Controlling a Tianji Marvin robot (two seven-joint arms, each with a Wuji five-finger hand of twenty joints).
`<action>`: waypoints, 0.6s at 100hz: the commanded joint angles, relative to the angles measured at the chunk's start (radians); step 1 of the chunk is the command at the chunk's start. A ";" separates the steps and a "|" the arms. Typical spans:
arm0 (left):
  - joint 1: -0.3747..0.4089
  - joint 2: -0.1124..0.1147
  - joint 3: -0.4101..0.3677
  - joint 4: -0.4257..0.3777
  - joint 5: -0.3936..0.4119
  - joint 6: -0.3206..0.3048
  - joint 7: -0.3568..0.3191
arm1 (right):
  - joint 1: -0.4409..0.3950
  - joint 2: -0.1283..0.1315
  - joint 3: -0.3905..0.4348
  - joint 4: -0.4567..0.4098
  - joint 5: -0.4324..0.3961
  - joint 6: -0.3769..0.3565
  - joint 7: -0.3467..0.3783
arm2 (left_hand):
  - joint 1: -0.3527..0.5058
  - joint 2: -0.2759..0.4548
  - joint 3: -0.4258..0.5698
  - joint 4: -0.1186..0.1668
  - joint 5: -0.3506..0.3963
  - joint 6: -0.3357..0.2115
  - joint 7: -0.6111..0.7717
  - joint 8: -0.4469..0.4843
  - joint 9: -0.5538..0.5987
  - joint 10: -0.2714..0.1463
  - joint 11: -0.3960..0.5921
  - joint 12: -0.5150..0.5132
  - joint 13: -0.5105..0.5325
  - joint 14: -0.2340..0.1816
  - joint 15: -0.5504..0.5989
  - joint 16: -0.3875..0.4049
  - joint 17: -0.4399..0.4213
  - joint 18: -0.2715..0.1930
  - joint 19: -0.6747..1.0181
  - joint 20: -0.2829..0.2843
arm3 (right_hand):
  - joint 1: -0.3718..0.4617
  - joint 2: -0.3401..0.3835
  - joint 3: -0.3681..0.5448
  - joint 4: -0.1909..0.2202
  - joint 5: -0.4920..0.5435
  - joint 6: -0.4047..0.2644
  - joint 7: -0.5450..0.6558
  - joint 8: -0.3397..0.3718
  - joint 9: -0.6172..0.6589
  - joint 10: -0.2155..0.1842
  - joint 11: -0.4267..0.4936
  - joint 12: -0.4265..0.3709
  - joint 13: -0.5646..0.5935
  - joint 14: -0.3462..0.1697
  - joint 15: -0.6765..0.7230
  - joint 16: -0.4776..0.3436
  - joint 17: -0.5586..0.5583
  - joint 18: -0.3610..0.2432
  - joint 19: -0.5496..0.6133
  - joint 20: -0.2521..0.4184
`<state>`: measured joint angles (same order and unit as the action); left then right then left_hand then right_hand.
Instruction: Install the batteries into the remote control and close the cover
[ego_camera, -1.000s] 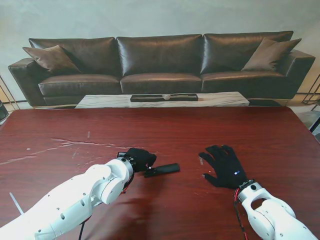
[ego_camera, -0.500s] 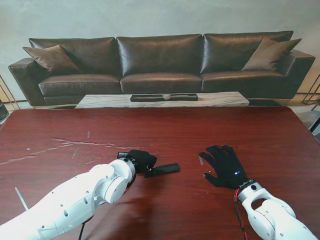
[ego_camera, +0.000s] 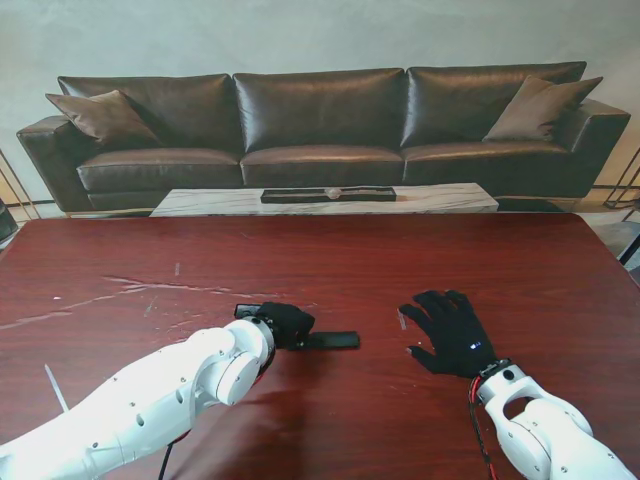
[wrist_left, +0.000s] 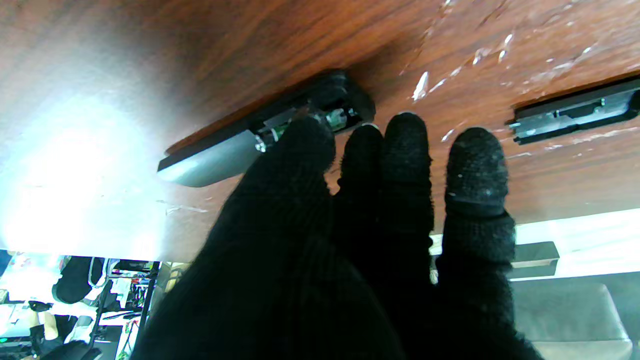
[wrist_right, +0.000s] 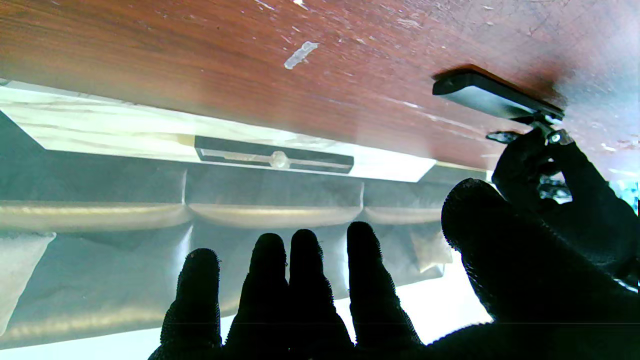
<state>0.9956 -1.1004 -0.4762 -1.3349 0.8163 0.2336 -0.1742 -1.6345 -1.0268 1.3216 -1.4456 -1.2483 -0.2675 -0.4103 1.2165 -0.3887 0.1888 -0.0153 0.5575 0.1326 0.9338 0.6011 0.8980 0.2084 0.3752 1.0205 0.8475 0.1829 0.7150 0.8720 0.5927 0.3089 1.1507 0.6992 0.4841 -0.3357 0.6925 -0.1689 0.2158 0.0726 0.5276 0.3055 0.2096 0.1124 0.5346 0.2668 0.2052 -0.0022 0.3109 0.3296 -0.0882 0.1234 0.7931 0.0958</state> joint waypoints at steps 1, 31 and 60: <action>-0.006 -0.005 0.002 0.007 -0.009 0.007 -0.003 | -0.006 -0.002 -0.002 -0.001 -0.001 -0.004 0.000 | 0.047 -0.002 0.023 -0.012 -0.014 -0.001 0.003 0.009 0.013 0.021 0.015 0.019 -0.005 -0.021 0.017 -0.004 -0.004 0.027 0.021 0.010 | 0.008 0.018 -0.006 0.018 -0.014 0.001 0.003 0.004 -0.025 0.007 0.005 0.007 0.018 0.001 -0.006 -0.012 -0.009 0.012 0.000 0.007; -0.009 -0.011 0.004 0.017 -0.030 0.011 0.004 | -0.006 -0.002 -0.001 -0.002 -0.003 -0.005 0.000 | 0.062 0.052 -0.053 -0.001 -0.031 0.005 -0.010 0.010 -0.029 0.024 0.063 0.000 -0.031 -0.022 0.032 -0.018 -0.020 0.028 0.020 0.013 | 0.009 0.020 -0.009 0.019 -0.013 0.001 0.002 0.004 -0.024 0.007 0.005 0.007 0.018 0.001 -0.006 -0.012 -0.010 0.013 -0.003 0.005; -0.018 -0.020 0.016 0.029 -0.040 0.022 0.018 | -0.006 -0.002 -0.001 -0.002 0.000 -0.008 0.000 | 0.043 0.094 -0.116 0.003 -0.048 0.016 -0.025 0.023 -0.092 0.025 0.153 -0.029 -0.057 -0.021 0.047 -0.014 -0.032 0.036 0.030 0.024 | 0.010 0.020 -0.009 0.019 -0.013 0.000 0.002 0.004 -0.025 0.008 0.005 0.007 0.018 0.000 -0.007 -0.012 -0.010 0.013 -0.004 0.004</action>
<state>0.9834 -1.1145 -0.4617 -1.3085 0.7798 0.2503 -0.1596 -1.6343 -1.0268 1.3217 -1.4453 -1.2473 -0.2693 -0.4089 1.2177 -0.3173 0.0980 -0.0153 0.5319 0.1357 0.9152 0.6029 0.8388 0.2084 0.4892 0.9972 0.8146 0.1826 0.7368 0.8566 0.5669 0.3090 1.1521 0.6997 0.4841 -0.3349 0.6925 -0.1689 0.2158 0.0726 0.5276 0.3056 0.2096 0.1124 0.5347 0.2668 0.2052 -0.0022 0.3108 0.3296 -0.0882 0.1234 0.7931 0.0959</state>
